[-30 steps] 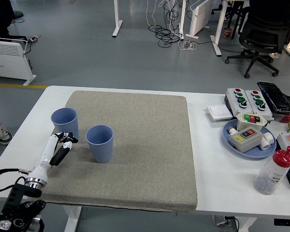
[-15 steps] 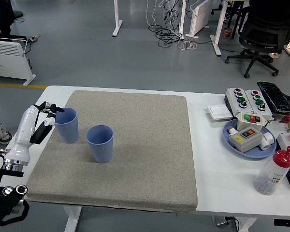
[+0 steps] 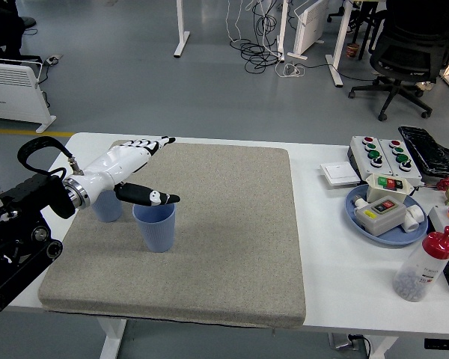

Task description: Push cup pick cup insert cup

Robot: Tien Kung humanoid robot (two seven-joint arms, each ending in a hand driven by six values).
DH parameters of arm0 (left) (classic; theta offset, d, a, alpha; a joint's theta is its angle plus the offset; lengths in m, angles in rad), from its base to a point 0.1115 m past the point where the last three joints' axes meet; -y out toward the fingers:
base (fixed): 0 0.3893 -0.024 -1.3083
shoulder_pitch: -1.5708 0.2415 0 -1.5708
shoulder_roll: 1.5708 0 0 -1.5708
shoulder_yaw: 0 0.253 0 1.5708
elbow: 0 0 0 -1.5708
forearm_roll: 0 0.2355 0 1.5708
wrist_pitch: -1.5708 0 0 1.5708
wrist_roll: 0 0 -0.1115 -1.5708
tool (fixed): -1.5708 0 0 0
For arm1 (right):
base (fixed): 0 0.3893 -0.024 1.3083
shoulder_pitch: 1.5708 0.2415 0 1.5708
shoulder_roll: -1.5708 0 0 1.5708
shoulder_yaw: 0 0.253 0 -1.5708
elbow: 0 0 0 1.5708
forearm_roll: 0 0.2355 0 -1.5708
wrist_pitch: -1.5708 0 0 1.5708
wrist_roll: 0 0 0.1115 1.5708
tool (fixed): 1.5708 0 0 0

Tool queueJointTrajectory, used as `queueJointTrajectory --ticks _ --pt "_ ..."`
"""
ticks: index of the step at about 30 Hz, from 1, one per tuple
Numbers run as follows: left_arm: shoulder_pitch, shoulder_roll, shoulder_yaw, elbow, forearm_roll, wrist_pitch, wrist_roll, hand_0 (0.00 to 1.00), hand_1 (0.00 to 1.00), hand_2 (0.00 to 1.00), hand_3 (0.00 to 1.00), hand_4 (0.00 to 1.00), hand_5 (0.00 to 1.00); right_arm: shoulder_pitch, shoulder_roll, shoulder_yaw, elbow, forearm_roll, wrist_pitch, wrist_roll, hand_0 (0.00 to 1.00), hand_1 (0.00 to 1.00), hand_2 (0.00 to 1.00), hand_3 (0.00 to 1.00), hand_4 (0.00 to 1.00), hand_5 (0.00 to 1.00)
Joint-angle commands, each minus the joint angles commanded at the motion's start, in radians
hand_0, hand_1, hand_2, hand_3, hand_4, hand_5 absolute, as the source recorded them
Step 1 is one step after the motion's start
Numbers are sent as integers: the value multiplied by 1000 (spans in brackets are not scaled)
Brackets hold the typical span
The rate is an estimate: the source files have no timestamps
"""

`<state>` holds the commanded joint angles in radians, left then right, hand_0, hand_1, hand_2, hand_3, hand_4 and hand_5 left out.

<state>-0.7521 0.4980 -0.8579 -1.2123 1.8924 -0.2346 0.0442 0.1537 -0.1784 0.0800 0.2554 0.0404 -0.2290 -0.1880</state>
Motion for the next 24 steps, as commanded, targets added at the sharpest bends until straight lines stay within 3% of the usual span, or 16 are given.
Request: queueJointTrajectory --ticks 5,8,9,10,15,16,21,22,24 --pt "-38 9 69 5 19 -204 63 922 958 998 998 959 544 -4 -1 1 0 -1 -2 0 707 645 657 576 99 465" --pt "-47 11 85 7 25 -254 75 922 958 998 998 959 544 -6 -1 2 0 -2 -2 -1 707 645 657 576 99 465" --pt "-49 11 91 9 28 -252 72 922 958 998 998 959 544 -7 -1 4 1 -4 -2 -2 707 645 657 576 99 465" --pt "-50 11 93 10 30 -251 71 852 928 998 998 921 468 -7 -1 4 1 -4 -2 -2 708 645 657 576 100 465" --pt "-52 -1 88 28 81 -222 52 852 928 998 998 921 468 -9 0 7 1 -12 -2 -4 708 645 657 576 100 465" --pt "-52 -2 88 30 85 -219 50 746 874 970 962 819 326 -9 0 8 1 -12 -2 -4 708 645 657 576 100 466" --pt "-49 -3 81 38 103 -173 30 746 874 970 962 819 326 -8 0 7 1 -9 -2 -4 708 645 657 576 100 466" --pt "-48 -3 80 39 105 -167 28 562 755 873 864 745 259 -8 0 7 1 -9 -2 -4 708 645 657 576 100 465" --pt "-48 -4 76 39 113 -160 24 562 755 873 864 745 259 -6 0 6 1 -9 -2 -3 708 645 657 576 100 465"
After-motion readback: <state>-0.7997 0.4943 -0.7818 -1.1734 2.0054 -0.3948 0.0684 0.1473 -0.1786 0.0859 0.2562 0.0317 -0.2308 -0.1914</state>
